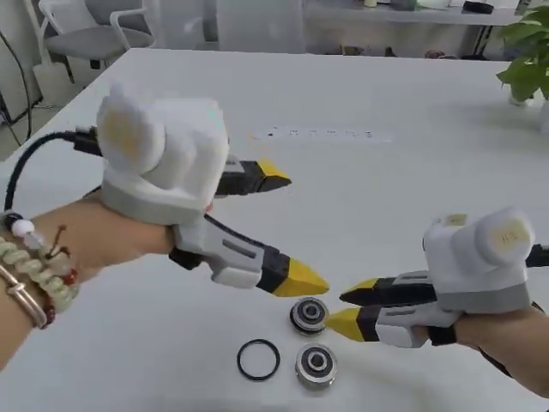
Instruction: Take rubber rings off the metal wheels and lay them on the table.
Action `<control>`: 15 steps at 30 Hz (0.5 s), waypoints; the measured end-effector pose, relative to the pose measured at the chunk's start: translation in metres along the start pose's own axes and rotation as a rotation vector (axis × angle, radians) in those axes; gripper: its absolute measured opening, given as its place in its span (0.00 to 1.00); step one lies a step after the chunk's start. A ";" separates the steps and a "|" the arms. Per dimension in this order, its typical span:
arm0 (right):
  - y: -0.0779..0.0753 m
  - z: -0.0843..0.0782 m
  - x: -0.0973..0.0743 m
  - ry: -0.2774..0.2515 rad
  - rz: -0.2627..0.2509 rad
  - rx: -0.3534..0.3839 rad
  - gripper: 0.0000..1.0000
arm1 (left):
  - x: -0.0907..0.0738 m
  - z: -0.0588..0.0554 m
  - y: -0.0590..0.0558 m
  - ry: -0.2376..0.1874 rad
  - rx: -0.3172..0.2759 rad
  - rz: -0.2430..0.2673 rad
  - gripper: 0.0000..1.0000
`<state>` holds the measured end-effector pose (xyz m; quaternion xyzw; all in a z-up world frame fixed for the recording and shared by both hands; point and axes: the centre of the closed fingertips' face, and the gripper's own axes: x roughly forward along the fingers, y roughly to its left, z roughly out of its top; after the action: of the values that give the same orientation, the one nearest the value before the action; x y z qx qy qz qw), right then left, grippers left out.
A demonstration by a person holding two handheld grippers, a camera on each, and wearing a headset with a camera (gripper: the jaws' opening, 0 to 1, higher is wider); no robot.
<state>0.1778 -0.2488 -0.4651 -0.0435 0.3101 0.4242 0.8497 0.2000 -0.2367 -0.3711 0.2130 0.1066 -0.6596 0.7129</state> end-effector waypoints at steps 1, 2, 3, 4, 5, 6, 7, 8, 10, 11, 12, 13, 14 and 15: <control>0.000 -0.001 0.000 0.004 0.001 -0.001 0.23 | 0.002 -0.004 -0.001 0.001 -0.002 0.000 0.68; 0.001 -0.002 0.001 0.008 0.002 -0.004 0.23 | 0.005 -0.010 -0.001 0.003 -0.016 0.003 0.66; 0.001 -0.002 0.001 0.010 0.003 -0.006 0.23 | 0.006 -0.013 -0.002 0.002 -0.029 0.006 0.63; 0.001 -0.002 0.002 0.011 0.004 -0.007 0.23 | 0.008 -0.018 -0.003 -0.001 -0.049 0.011 0.62; 0.001 -0.002 0.002 0.012 0.004 -0.008 0.23 | 0.009 -0.022 -0.003 -0.002 -0.064 0.014 0.61; 0.001 -0.003 0.002 0.013 0.004 -0.008 0.23 | 0.010 -0.025 -0.005 0.000 -0.069 0.012 0.59; 0.001 -0.003 0.003 0.015 0.004 -0.009 0.23 | 0.011 -0.030 -0.006 0.005 -0.079 0.013 0.58; 0.002 -0.003 0.003 0.016 0.006 -0.010 0.23 | 0.011 -0.033 -0.006 0.008 -0.084 0.016 0.57; 0.002 -0.004 0.004 0.020 0.007 -0.012 0.23 | 0.013 -0.037 -0.006 0.011 -0.096 0.021 0.53; 0.003 -0.005 0.004 0.024 0.008 -0.016 0.23 | 0.014 -0.040 -0.006 0.010 -0.107 0.026 0.51; 0.003 -0.005 0.004 0.026 0.009 -0.017 0.23 | 0.015 -0.042 -0.005 0.005 -0.118 0.033 0.49; 0.004 -0.006 0.005 0.029 0.010 -0.019 0.23 | 0.017 -0.043 -0.005 -0.008 -0.142 0.038 0.48; 0.004 -0.007 0.005 0.033 0.010 -0.020 0.23 | 0.018 -0.045 -0.005 -0.014 -0.154 0.040 0.46; 0.004 -0.008 0.006 0.036 0.011 -0.020 0.24 | 0.020 -0.047 -0.005 -0.010 -0.153 0.040 0.44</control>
<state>0.1732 -0.2446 -0.4738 -0.0580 0.3215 0.4309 0.8412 0.2031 -0.2335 -0.4226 0.1564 0.1489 -0.6363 0.7406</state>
